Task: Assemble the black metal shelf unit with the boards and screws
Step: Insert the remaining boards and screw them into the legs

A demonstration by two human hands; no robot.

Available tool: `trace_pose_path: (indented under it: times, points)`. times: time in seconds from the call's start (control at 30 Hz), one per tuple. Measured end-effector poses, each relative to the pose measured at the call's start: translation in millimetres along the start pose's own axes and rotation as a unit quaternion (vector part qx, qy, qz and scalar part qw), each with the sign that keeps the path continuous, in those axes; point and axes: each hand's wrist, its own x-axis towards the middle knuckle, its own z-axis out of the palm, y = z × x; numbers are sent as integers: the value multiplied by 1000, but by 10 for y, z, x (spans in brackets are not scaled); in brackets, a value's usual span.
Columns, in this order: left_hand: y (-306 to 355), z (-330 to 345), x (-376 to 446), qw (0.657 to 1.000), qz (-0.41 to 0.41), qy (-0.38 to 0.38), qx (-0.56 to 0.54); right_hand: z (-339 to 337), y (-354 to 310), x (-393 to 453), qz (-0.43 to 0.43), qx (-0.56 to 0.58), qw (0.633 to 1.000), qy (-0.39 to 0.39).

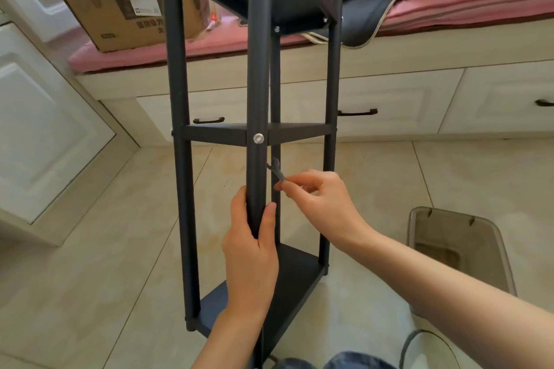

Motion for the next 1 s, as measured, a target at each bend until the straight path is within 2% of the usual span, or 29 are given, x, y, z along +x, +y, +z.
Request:
trace_pose_path:
  times: [0.33, 0.5, 0.87, 1.0]
  points:
    - [178, -3, -44, 1000, 12, -24, -10, 22, 48, 4, 1, 22, 999, 28]
    - [234, -6, -16, 999, -8, -31, -32, -12, 25, 13, -34, 19, 998, 44]
    - [245, -71, 25, 997, -53, -3, -49, 110, -36, 149, -63, 34, 997, 7]
    - [230, -117, 73, 997, -60, 1, -53, 141, -104, 207, -77, 32, 996, 14]
